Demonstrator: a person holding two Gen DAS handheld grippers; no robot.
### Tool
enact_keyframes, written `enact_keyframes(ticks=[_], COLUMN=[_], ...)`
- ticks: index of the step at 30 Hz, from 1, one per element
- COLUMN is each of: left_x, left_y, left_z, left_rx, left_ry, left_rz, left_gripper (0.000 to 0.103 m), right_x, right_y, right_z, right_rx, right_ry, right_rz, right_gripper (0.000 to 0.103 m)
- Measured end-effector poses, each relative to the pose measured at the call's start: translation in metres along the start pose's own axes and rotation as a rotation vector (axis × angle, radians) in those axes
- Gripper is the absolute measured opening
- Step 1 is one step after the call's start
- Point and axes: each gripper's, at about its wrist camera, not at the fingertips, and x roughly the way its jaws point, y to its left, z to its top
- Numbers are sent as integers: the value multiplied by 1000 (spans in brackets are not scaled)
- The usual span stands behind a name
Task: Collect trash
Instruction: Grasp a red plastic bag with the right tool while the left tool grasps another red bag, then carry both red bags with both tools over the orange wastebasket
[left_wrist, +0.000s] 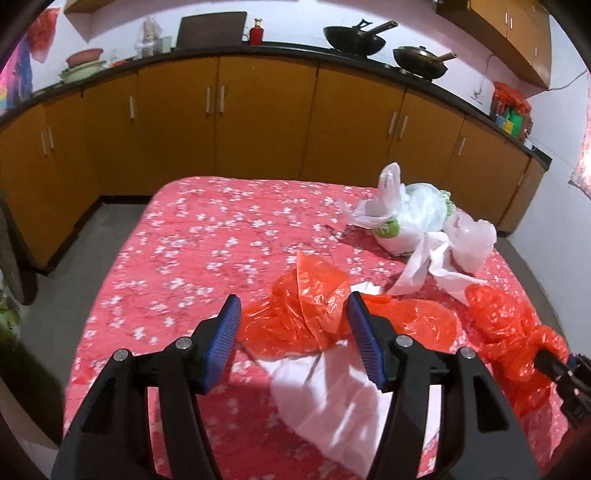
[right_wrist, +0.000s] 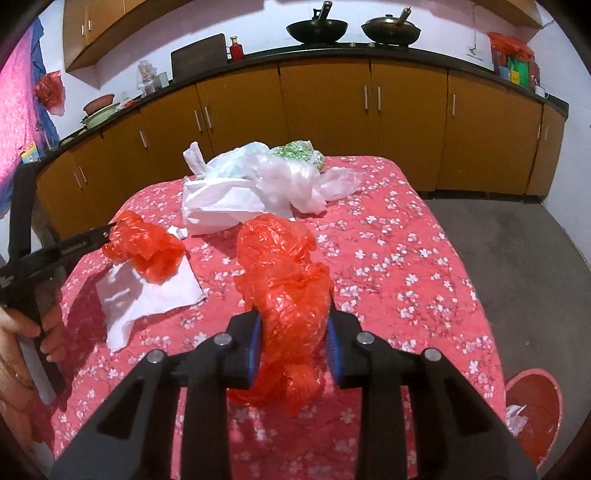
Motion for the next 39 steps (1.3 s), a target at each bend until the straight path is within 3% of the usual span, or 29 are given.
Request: enact_keyframes(ticks=[3,7,11,19,24,39], left_x=[10,9,4,-29,-54,-102], left_y=[-1,-5,-4,21,10,-125], left_z=[2,1,-1,1,8,-3], left_rx=[-10,9,32,-17,13,218], left_ry=[33,19,1,-74,-130,-224], left_rz=[-5,-3,30,79,81,-108], left_gripper=[57,27,13,11,12,12], right_x=[-1,-4,-9,-24,-37,-87], right_y=[0,-1,-5,-19,-31,-97], right_z=[-1,-4,-6,-7,-5,-17], right_rx=[0,-6,-10,-4,22,94], right_ry=[-1,-4,-12,-52,-85,-169], right_rz=[1,-3,-15,-81,-119,-285], right_gripper=[29,29,29,29,29,29])
